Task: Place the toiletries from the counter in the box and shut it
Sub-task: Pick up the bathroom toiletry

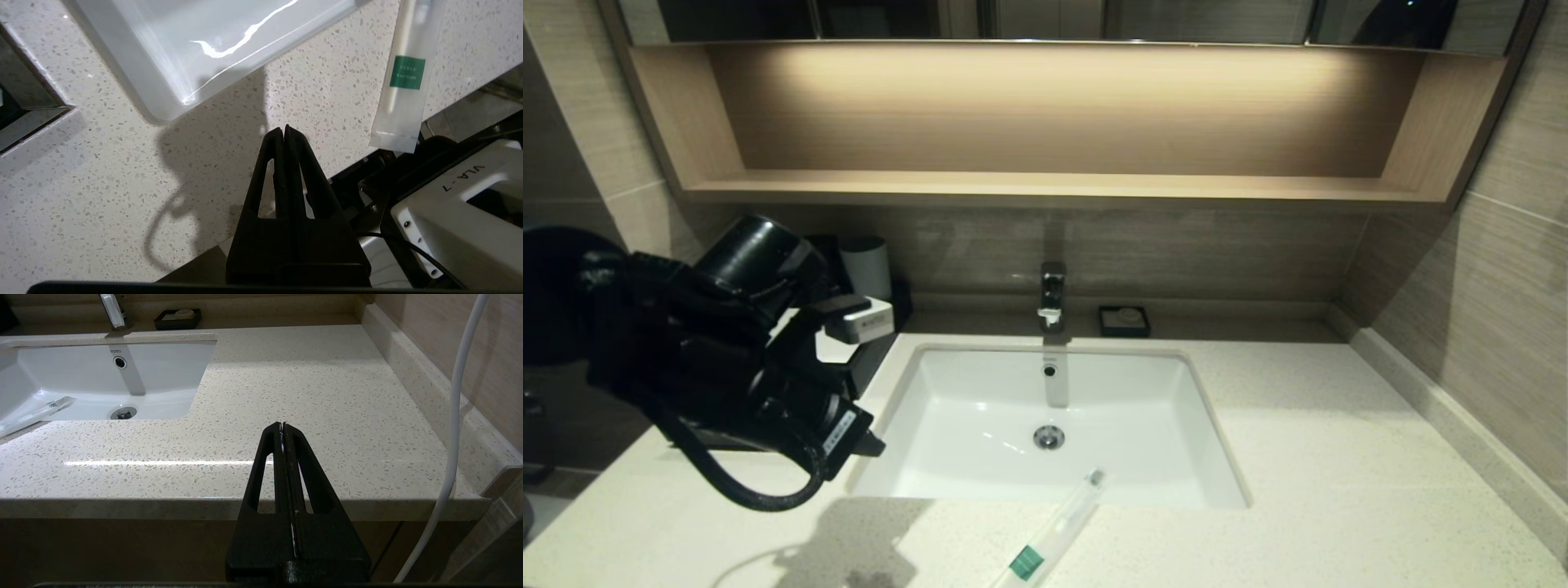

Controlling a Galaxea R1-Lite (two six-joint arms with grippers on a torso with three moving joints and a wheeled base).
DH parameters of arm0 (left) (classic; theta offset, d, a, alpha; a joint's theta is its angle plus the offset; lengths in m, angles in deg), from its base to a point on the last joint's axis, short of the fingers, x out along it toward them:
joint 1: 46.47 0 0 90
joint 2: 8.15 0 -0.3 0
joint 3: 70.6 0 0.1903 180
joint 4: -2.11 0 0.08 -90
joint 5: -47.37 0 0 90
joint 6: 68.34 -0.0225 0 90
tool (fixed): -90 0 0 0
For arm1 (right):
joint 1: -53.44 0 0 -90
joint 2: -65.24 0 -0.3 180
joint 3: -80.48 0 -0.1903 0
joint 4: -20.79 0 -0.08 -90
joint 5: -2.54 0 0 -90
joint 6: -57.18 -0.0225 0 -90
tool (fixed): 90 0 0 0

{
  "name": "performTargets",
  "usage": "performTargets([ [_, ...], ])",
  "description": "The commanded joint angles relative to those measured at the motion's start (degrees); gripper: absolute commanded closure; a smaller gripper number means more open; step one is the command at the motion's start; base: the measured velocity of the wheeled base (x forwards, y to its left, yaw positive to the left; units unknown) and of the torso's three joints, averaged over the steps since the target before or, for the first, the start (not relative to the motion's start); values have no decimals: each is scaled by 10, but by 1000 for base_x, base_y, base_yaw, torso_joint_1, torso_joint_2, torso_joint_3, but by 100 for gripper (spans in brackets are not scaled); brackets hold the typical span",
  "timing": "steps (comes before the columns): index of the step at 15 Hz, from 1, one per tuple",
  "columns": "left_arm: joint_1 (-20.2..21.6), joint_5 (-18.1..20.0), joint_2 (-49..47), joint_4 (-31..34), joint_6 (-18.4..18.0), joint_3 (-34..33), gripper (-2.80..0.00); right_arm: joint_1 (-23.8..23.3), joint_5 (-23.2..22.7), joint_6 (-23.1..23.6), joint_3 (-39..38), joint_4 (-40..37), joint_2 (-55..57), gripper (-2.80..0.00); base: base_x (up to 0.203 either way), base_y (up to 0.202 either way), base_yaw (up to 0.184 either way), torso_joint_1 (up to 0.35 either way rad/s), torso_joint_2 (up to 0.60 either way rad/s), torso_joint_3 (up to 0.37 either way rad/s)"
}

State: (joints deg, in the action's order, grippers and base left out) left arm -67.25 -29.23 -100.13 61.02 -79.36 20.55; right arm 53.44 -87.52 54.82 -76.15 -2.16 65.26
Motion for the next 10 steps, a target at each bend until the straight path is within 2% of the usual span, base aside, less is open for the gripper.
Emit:
performTargets([
  [1,-34,3,10,1,-40,-35,0,0,0,0,0,0,1,0,0,0,0,0,0,0],
  [3,-60,4,5,1,-51,-45,0,0,0,-1,0,0,1,0,0,0,0,0,0,0],
  [10,-134,0,-26,-5,-50,-48,0,0,0,0,0,0,1,0,0,0,0,0,0,0],
])
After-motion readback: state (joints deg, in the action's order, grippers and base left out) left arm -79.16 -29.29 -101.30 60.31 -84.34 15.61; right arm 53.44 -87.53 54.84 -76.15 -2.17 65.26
